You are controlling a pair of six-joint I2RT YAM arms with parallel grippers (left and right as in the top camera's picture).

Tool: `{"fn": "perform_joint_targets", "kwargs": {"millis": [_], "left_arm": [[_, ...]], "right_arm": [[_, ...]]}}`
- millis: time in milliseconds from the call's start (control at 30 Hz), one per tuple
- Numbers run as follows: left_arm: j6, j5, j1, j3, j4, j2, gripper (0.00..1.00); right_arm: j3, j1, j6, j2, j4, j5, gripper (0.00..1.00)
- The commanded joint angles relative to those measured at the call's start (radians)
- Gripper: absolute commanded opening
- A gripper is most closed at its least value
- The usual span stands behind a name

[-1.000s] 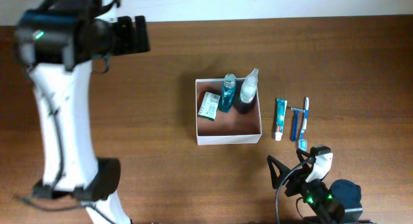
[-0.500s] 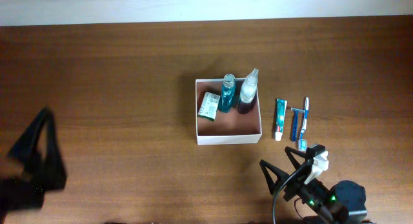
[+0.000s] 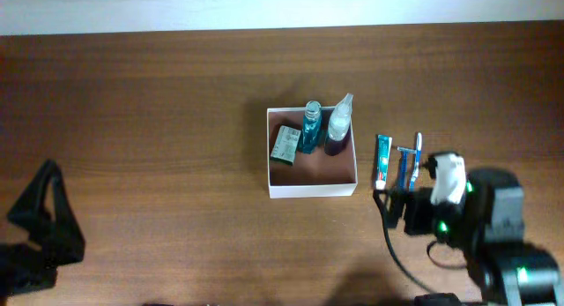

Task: Pack container
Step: 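Reach the right gripper to the toothpaste tube and grasp it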

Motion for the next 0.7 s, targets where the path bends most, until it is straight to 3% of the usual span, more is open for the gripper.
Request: {"fn": "perform_joint_targets", "kwargs": {"millis": [0, 133, 300, 600, 667], "left_arm": [[0.016, -0.014, 0.004, -0.032, 0.000, 0.005, 0.99], [0.016, -0.014, 0.004, -0.042, 0.000, 0.005, 0.99], [0.016, -0.014, 0.004, -0.042, 0.000, 0.005, 0.99], [0.016, -0.014, 0.004, -0.042, 0.000, 0.005, 0.99], [0.016, -0.014, 0.004, -0.042, 0.000, 0.005, 0.99]], "right_arm": [[0.021, -0.006, -0.015, 0.145, 0.005, 0.027, 0.99], [0.021, -0.006, 0.011, 0.332, 0.047, 0.082, 1.00], [0.021, -0.006, 0.137, 0.647, 0.152, 0.176, 0.88], [0.022, -0.006, 0.196, 0.958, 0.414, 0.211, 0.79], [0.022, -0.006, 0.198, 1.004, 0.446, 0.210, 0.65]]}}
